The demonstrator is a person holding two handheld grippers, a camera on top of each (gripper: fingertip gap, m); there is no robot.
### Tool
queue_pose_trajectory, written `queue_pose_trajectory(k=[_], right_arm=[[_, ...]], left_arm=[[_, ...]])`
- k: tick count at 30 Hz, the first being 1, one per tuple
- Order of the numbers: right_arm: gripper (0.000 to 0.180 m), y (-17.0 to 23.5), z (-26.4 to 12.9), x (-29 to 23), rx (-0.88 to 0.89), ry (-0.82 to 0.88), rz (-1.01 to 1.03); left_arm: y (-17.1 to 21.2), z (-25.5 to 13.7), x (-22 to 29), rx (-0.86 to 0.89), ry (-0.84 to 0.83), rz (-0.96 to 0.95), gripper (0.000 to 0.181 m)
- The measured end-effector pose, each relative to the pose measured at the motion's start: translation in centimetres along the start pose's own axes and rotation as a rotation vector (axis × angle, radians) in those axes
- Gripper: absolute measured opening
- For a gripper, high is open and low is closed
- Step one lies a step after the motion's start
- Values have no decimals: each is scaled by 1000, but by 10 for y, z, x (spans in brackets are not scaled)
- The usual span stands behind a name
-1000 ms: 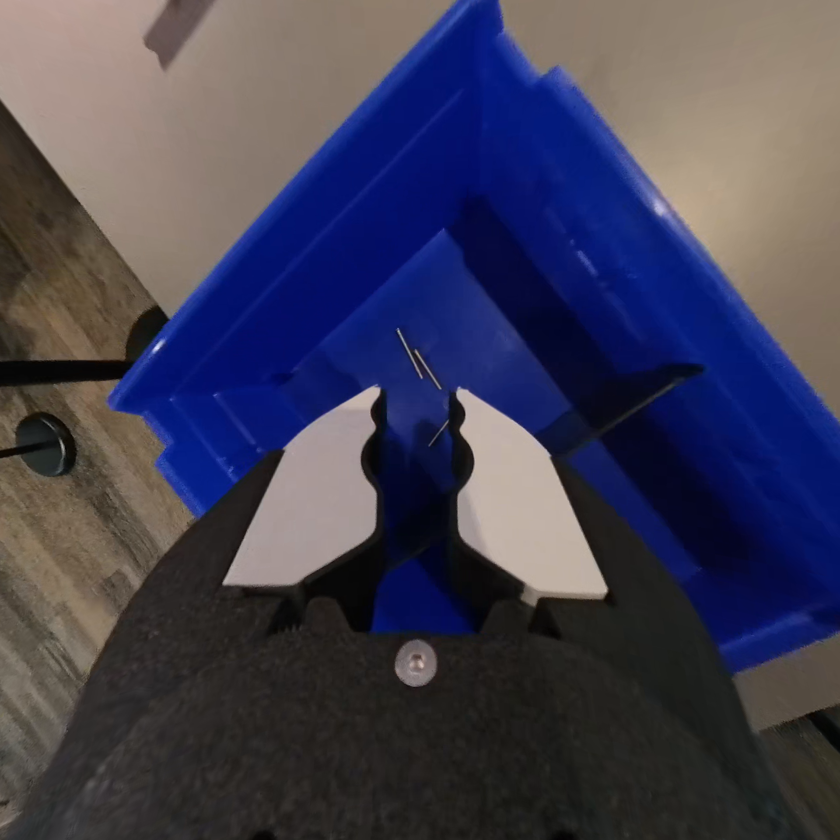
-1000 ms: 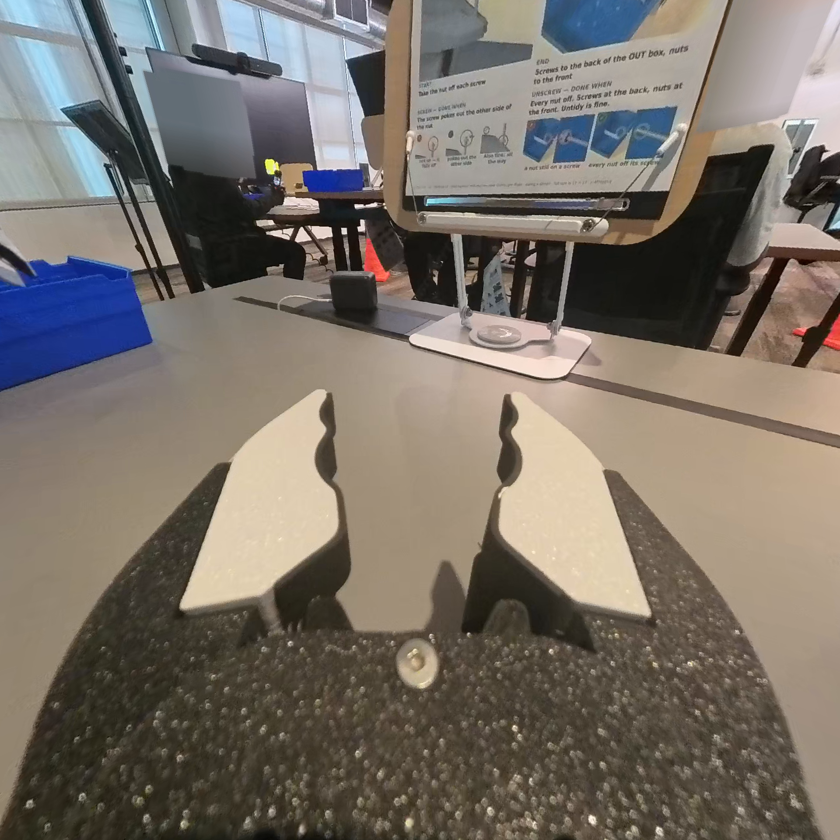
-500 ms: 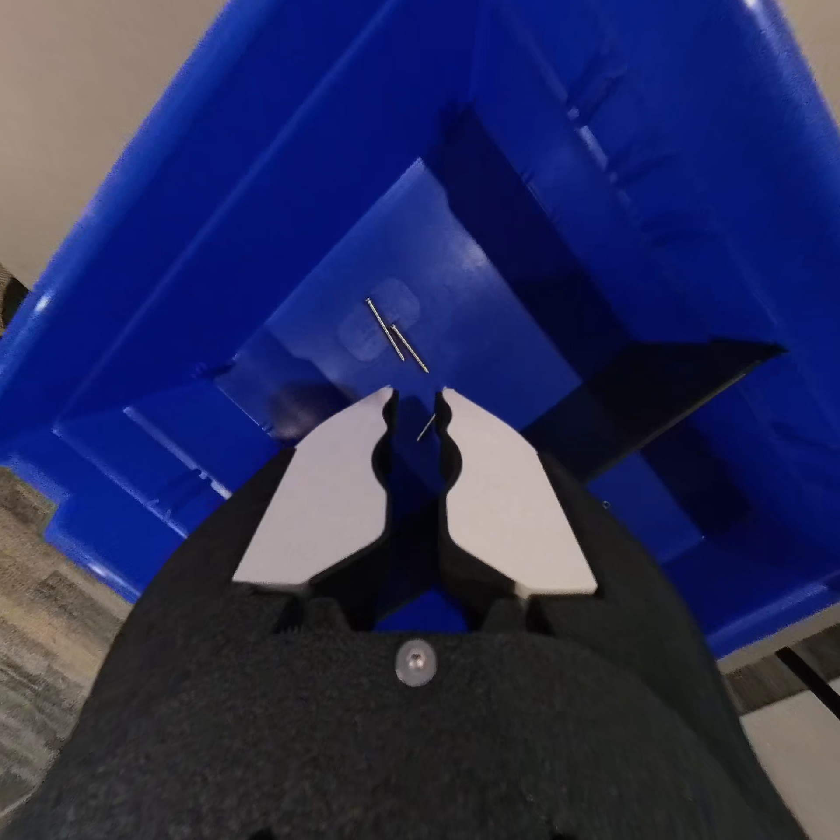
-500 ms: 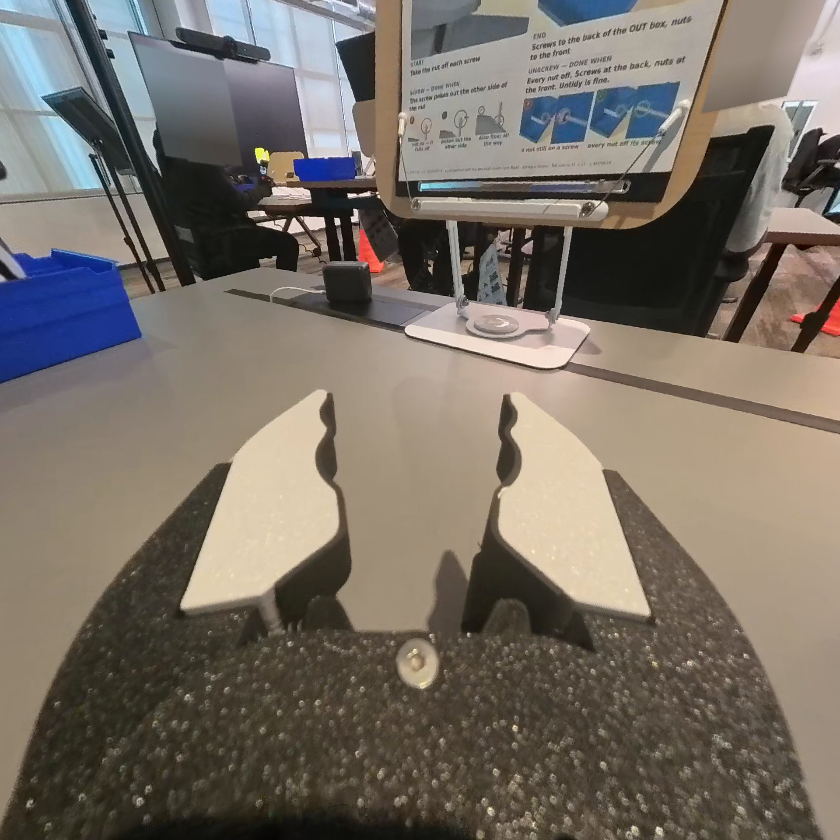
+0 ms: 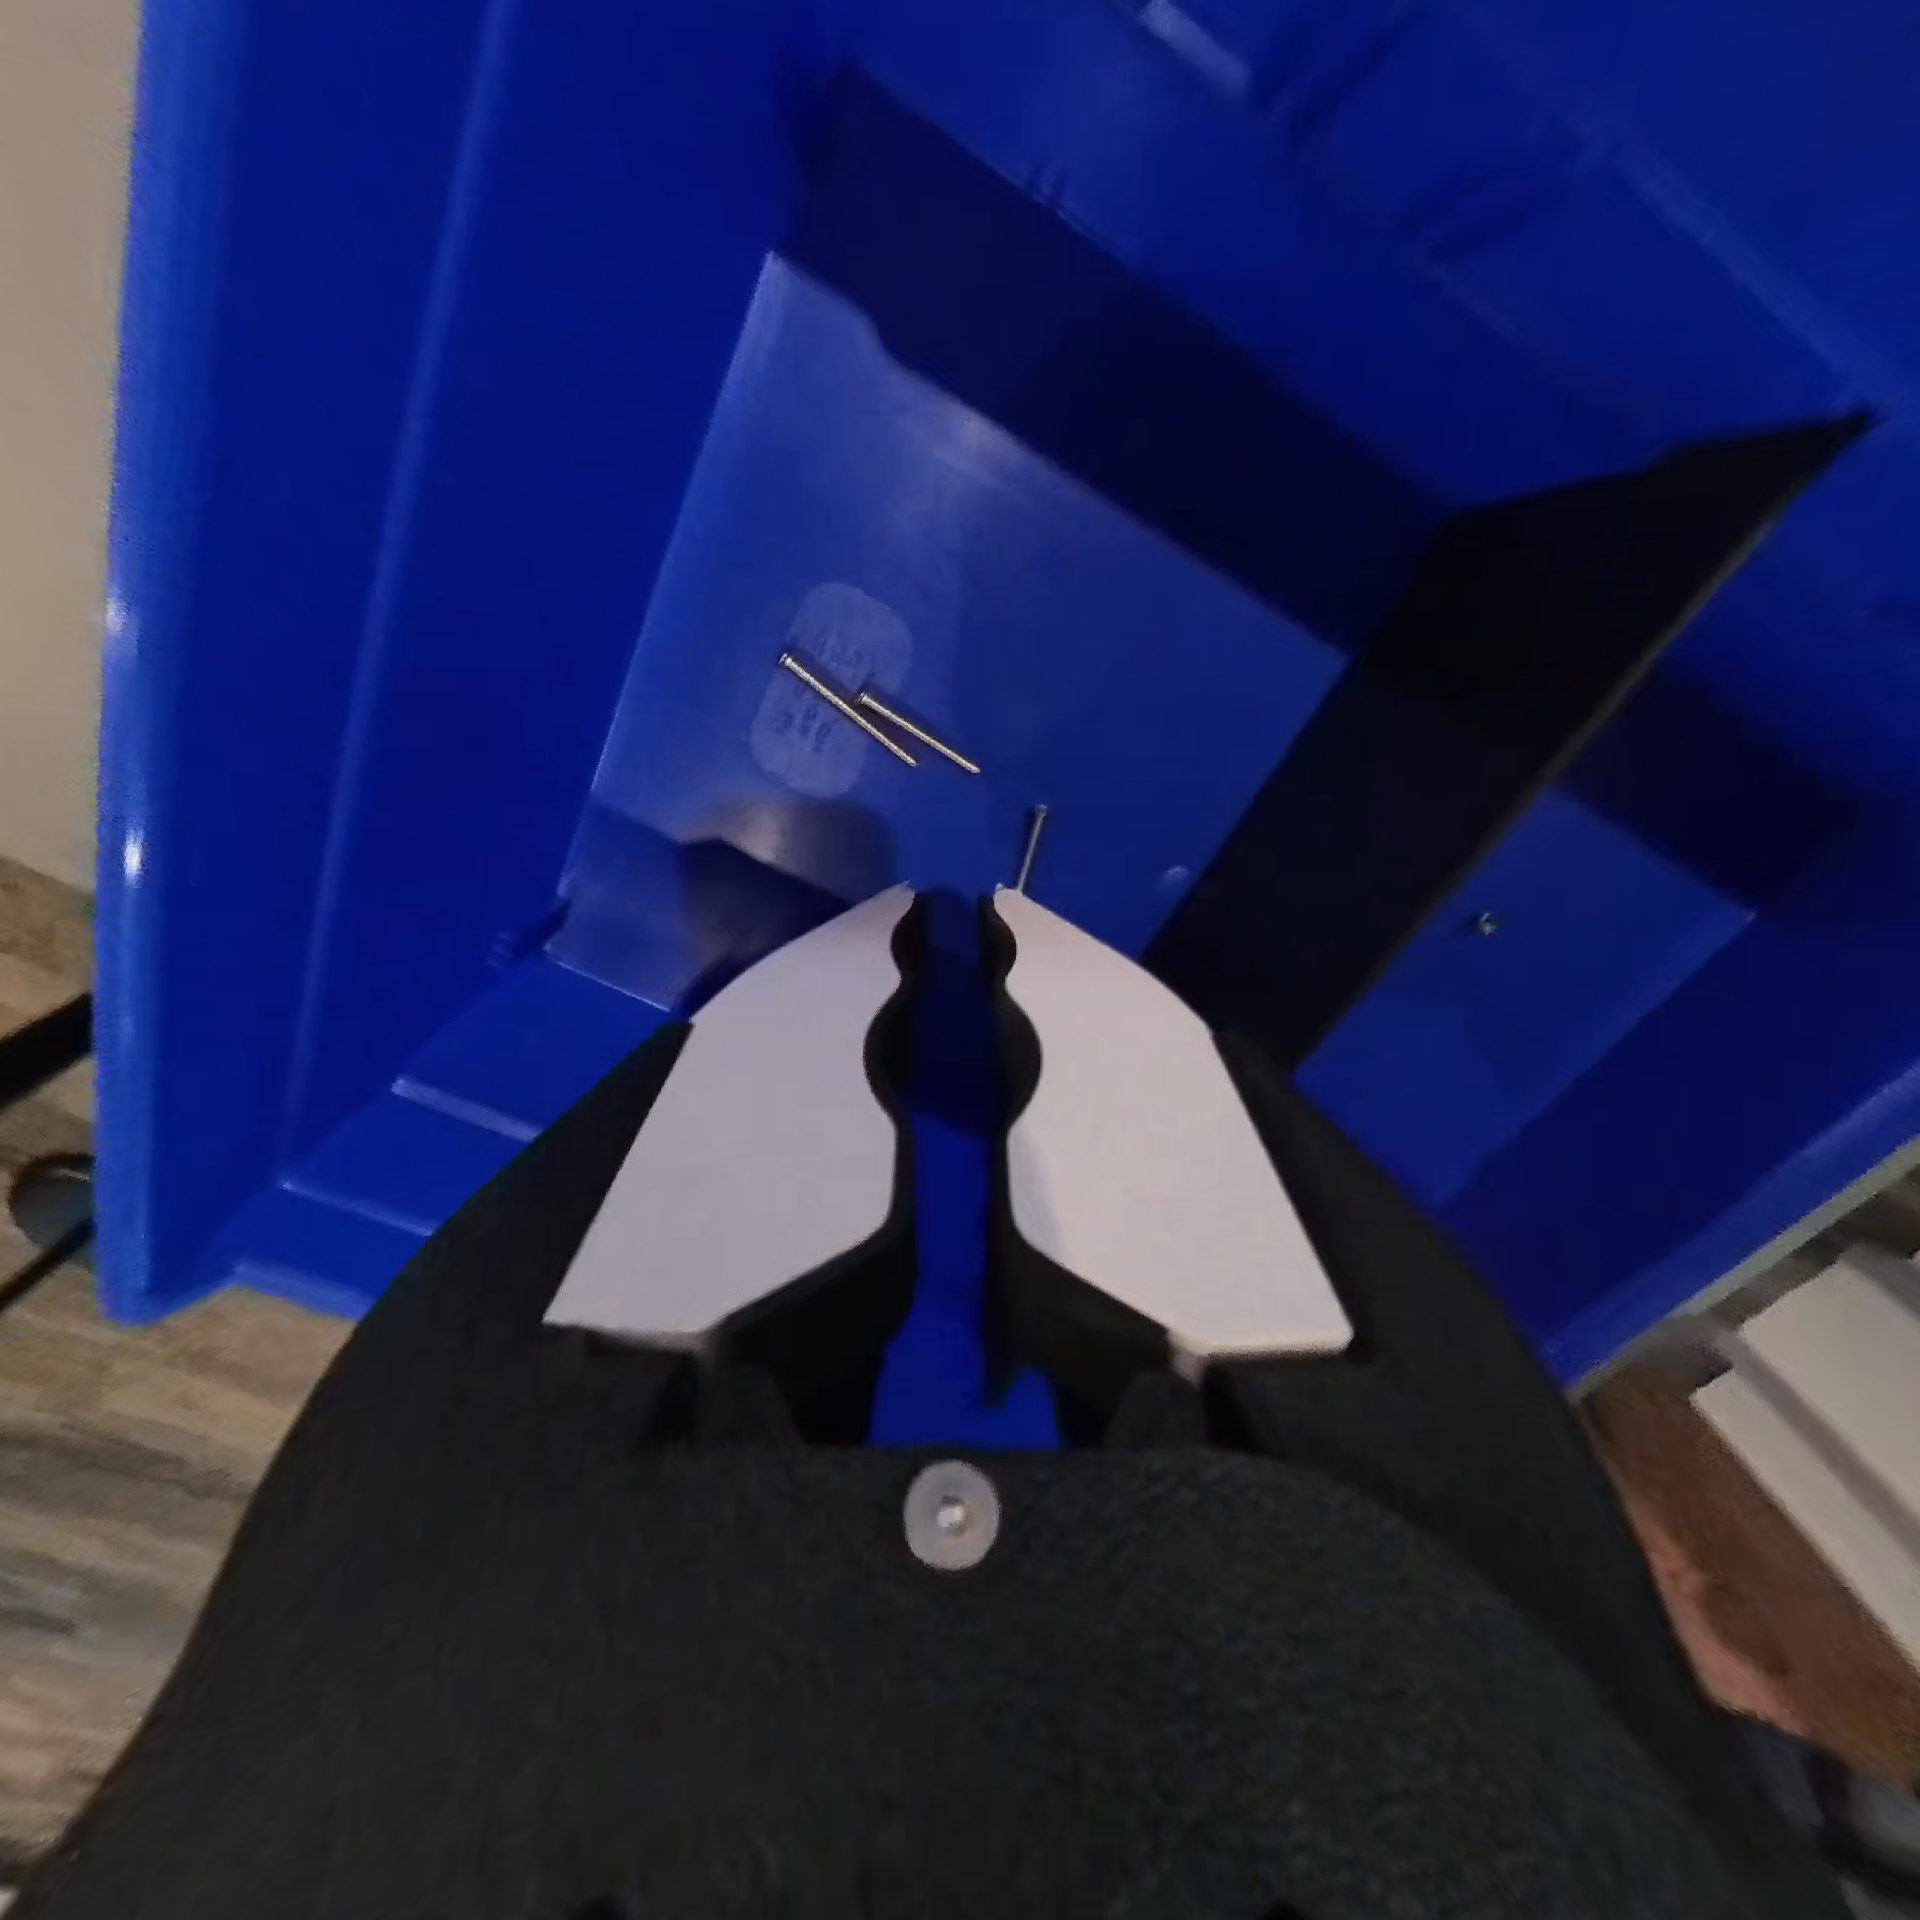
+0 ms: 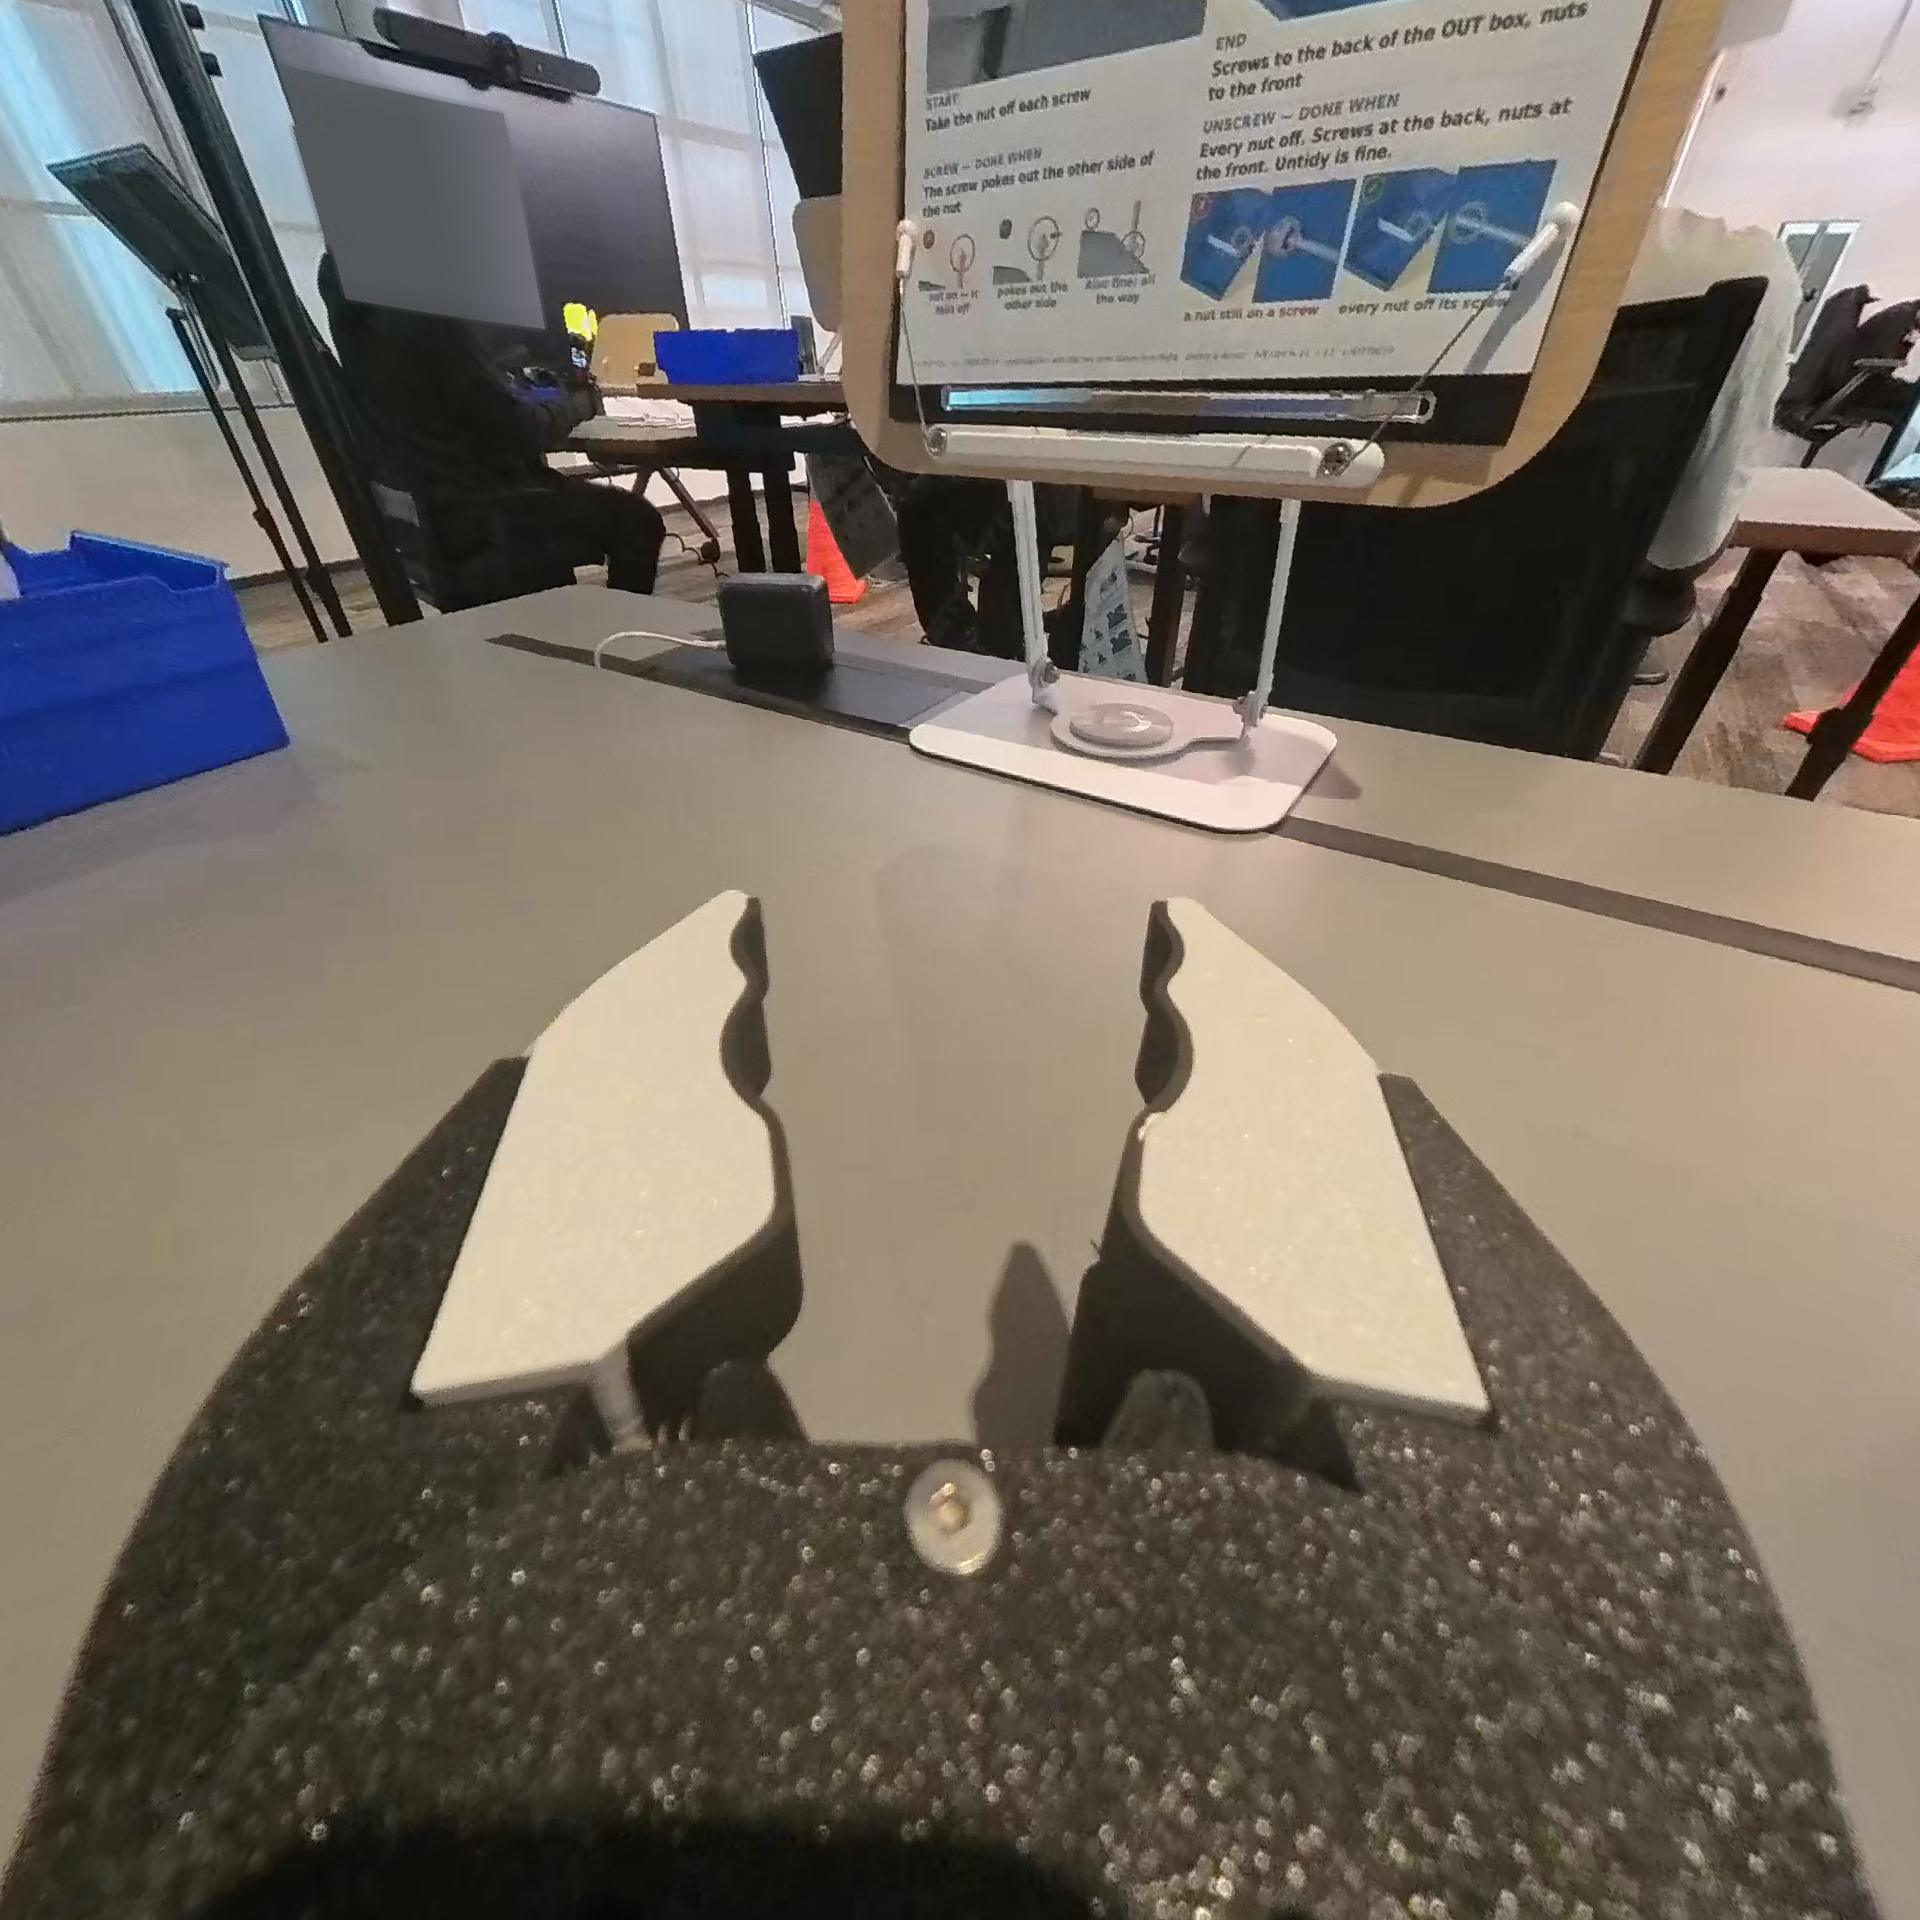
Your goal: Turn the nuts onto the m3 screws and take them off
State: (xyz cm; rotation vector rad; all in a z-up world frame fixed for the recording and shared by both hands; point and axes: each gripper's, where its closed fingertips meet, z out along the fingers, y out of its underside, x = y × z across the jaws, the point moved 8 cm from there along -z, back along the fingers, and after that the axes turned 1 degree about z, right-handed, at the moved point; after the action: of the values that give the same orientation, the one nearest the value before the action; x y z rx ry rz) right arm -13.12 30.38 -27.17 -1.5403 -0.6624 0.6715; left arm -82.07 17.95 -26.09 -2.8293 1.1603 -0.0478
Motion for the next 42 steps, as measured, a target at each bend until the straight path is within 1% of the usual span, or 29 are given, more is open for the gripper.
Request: queue_pose_trajectory(k=[1,6,11,21,27,31,34,42], right_arm=[[69,0,0,0,1,-2,-4],[70,-2,-3,0,11,2,-12],[69,-3,-6,2,17,9,-11],[70,-3,-6,2,15,8,-16],[70,-3,-7,3,16,12,-18],[70,-3,-6,3,13,12,-18],[70,-3,-6,4,16,12,-16],[70,-3,-8,6,21,18,-14]], left_arm=[[0,0,-1,-11,8,42,8],[-2,10,-2,-102,49,206,10],[-2,23,0,-161,70,274,16],[-2,36,5,-189,123,275,21],[-1,44,6,-206,137,272,21],[-1,46,6,-212,136,276,11],[-1,47,7,-232,167,279,3],[-2,48,7,-239,193,260,2]])
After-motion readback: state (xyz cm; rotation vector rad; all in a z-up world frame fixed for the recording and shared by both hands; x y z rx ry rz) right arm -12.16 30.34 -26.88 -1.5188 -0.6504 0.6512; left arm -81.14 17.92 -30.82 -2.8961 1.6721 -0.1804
